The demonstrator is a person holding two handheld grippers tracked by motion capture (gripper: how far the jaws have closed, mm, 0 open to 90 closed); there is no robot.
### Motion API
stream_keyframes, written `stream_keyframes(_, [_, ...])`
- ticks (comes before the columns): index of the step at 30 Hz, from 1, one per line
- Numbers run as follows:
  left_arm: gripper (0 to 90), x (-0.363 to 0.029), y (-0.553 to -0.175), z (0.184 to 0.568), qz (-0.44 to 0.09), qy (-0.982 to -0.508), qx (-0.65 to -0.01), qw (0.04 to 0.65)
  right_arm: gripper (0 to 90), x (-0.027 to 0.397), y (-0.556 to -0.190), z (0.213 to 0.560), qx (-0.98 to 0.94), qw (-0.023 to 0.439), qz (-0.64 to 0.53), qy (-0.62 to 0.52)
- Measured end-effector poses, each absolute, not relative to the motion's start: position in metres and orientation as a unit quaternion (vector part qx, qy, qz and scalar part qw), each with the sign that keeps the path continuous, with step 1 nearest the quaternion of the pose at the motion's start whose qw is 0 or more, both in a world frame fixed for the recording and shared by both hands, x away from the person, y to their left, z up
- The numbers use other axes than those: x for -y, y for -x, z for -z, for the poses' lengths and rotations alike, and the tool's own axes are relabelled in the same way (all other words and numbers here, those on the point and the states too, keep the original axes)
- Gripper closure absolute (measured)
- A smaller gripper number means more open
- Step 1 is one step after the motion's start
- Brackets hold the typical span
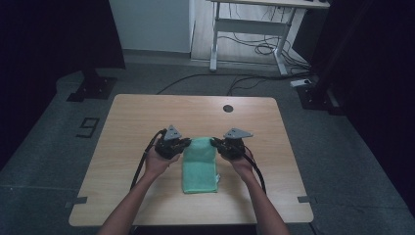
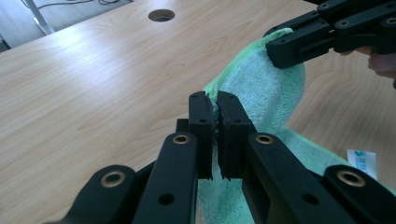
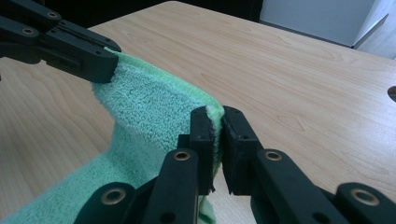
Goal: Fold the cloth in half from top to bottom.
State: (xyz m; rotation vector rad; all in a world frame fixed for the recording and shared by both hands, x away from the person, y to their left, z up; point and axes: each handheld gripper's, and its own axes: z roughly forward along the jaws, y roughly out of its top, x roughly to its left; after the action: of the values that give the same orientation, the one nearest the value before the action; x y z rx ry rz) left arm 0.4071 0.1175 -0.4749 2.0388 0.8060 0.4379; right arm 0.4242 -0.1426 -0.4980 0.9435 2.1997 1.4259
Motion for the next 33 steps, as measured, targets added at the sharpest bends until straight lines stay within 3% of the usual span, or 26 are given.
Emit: stream_keyframes(33, [85.4, -0.126, -0.394, 0.478, -0.166, -0.821, -0.328, 0.436, 83.0, 0.141, -0.412, 0.495, -0.783, 0.149, -0.507, -0.328])
